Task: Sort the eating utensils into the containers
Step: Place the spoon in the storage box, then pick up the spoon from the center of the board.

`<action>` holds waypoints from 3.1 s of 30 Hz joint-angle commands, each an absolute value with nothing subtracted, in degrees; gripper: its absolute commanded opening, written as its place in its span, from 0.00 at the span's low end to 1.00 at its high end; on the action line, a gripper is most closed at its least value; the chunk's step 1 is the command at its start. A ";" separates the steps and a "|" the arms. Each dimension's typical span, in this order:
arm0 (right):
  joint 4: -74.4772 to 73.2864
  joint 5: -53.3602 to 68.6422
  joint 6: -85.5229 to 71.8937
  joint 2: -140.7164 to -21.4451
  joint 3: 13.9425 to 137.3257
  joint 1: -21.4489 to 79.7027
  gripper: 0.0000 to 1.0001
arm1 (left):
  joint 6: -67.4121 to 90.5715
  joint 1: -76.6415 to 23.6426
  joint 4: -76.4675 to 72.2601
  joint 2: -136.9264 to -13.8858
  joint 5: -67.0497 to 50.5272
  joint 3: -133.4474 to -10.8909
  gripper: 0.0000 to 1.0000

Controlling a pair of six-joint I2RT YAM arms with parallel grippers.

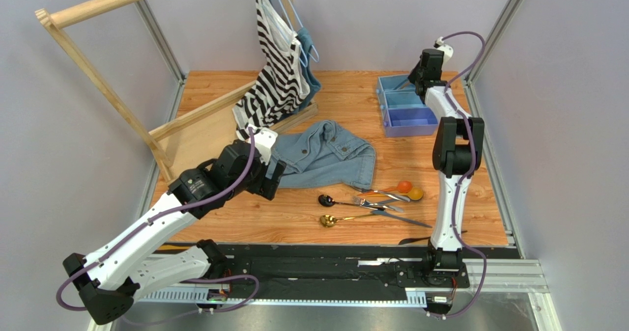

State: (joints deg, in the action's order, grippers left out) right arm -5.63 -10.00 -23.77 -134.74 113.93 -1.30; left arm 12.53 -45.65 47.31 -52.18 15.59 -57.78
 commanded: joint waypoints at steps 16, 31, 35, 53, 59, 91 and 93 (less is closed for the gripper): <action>1.14 -6.69 -25.49 -119.27 105.03 -1.05 0.74 | 13.01 -45.62 45.35 -50.80 16.79 -57.57 0.99; 8.25 3.07 -37.61 -91.60 77.10 -1.32 0.77 | 12.48 -45.62 39.91 -50.18 10.03 -57.83 0.99; 9.84 6.14 -40.25 -83.78 62.36 -1.32 0.76 | 14.50 -45.62 38.50 -52.81 6.08 -58.36 0.98; 6.16 10.82 -40.34 -54.41 34.10 -1.41 0.75 | 13.54 -49.13 29.89 -73.18 -7.29 -66.35 0.93; 3.51 10.72 -39.28 -53.70 34.81 -2.37 0.74 | 11.87 -53.87 23.82 -84.00 -9.48 -70.66 0.84; 8.09 22.50 -43.42 -63.01 33.22 -10.89 0.70 | 1.85 -66.09 26.54 -114.51 -9.49 -93.60 0.63; 8.09 22.94 -43.42 -63.37 33.05 -11.60 0.69 | 1.76 -66.18 27.50 -116.62 -9.93 -95.97 0.56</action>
State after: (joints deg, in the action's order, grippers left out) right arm 5.43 21.30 -42.72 -62.63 33.58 -10.20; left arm 3.46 -65.82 26.20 -113.60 -8.62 -91.09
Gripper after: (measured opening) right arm 0.697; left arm 0.616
